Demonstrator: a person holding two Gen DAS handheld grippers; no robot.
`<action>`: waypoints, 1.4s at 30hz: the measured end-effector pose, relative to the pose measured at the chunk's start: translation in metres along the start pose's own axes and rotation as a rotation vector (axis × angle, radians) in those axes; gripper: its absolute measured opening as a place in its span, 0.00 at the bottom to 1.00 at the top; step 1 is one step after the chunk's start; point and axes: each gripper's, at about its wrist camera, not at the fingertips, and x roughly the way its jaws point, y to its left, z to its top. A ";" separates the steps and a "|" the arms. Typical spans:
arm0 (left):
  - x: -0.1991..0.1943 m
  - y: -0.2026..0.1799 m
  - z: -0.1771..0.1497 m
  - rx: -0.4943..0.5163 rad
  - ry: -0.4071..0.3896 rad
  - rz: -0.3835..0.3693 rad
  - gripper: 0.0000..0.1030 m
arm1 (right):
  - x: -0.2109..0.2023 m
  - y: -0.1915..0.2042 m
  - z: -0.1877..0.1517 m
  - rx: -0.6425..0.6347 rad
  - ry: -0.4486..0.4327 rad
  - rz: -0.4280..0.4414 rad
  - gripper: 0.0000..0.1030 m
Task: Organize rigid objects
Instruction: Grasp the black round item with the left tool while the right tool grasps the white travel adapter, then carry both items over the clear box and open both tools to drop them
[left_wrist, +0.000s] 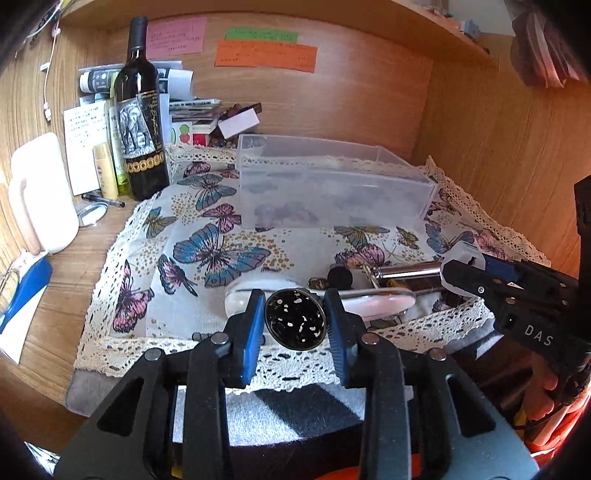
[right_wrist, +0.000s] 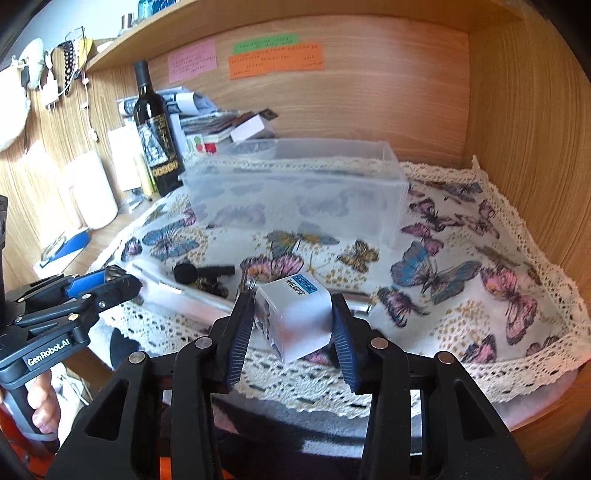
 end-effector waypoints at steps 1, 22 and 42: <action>-0.001 0.000 0.005 0.001 -0.013 -0.002 0.31 | -0.001 -0.001 0.003 0.002 -0.009 -0.006 0.38; 0.023 0.007 0.114 0.022 -0.171 -0.019 0.31 | 0.000 -0.029 0.095 -0.009 -0.221 -0.093 0.38; 0.122 -0.002 0.156 0.082 0.058 -0.042 0.31 | 0.095 -0.045 0.119 -0.015 -0.029 -0.076 0.38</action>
